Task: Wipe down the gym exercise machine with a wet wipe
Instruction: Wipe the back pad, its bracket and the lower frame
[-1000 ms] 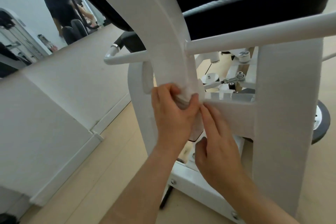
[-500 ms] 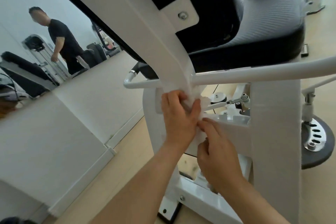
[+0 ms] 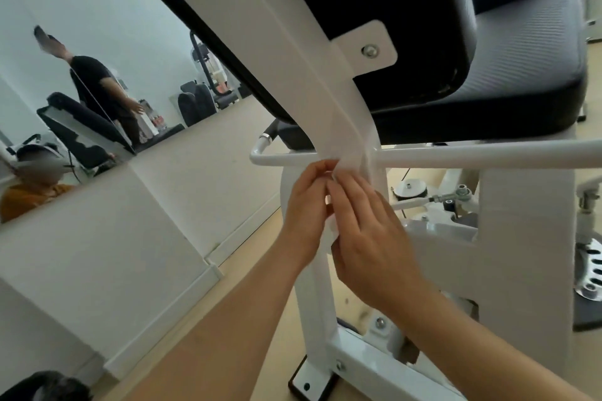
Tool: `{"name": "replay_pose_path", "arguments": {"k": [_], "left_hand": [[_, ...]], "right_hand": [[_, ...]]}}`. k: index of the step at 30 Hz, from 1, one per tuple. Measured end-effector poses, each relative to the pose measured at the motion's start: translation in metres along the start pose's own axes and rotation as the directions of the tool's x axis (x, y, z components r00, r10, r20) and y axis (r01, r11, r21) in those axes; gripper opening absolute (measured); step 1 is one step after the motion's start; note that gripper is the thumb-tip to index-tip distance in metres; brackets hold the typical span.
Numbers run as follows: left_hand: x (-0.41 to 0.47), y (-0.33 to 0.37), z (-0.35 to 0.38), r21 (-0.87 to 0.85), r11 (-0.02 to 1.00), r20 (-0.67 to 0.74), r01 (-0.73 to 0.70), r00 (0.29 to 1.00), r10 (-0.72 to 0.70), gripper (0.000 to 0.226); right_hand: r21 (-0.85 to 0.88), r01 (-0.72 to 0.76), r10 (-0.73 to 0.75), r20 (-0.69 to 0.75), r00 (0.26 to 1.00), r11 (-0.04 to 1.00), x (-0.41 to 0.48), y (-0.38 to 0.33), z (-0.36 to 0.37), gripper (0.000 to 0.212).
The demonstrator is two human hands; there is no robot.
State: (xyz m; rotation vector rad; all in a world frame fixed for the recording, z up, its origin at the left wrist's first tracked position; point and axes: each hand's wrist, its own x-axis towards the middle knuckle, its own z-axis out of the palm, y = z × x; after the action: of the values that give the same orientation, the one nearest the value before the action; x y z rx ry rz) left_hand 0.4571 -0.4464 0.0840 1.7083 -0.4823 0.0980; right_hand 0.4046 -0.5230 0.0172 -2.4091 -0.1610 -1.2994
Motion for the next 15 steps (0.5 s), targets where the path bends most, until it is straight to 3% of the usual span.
{"name": "replay_pose_path", "arguments": {"k": [3, 6, 9, 12, 15], "left_hand": [[0.002, -0.005, -0.007, -0.025, 0.999, 0.000, 0.046, 0.999, -0.046, 0.023], [-0.001, -0.020, -0.011, 0.163, 0.984, -0.029, -0.071, 0.997, 0.076, 0.028], [-0.007, -0.039, -0.016, 0.186, 0.978, -0.053, -0.096, 0.993, 0.107, 0.027], [-0.008, -0.058, -0.017, 0.171, 0.983, -0.100, -0.070, 0.991, 0.088, 0.026], [-0.003, -0.063, -0.018, 0.135, 0.990, -0.139, -0.051, 0.988, 0.070, 0.020]], "right_hand": [[-0.336, 0.252, -0.144, 0.314, 0.938, 0.908, 0.007, 0.029, 0.000, 0.059], [-0.476, 0.463, -0.220, 0.480, 0.849, 0.748, 0.010, 0.057, -0.014, 0.063], [-0.528, 0.544, -0.281, 0.498, 0.820, 0.652, 0.014, 0.062, -0.033, 0.068], [-0.602, 0.456, -0.183, 0.459, 0.869, 0.655, 0.026, 0.049, -0.054, 0.075], [-0.622, 0.426, -0.224, 0.379, 0.898, 0.657, 0.030, 0.027, -0.060, 0.054]]}}
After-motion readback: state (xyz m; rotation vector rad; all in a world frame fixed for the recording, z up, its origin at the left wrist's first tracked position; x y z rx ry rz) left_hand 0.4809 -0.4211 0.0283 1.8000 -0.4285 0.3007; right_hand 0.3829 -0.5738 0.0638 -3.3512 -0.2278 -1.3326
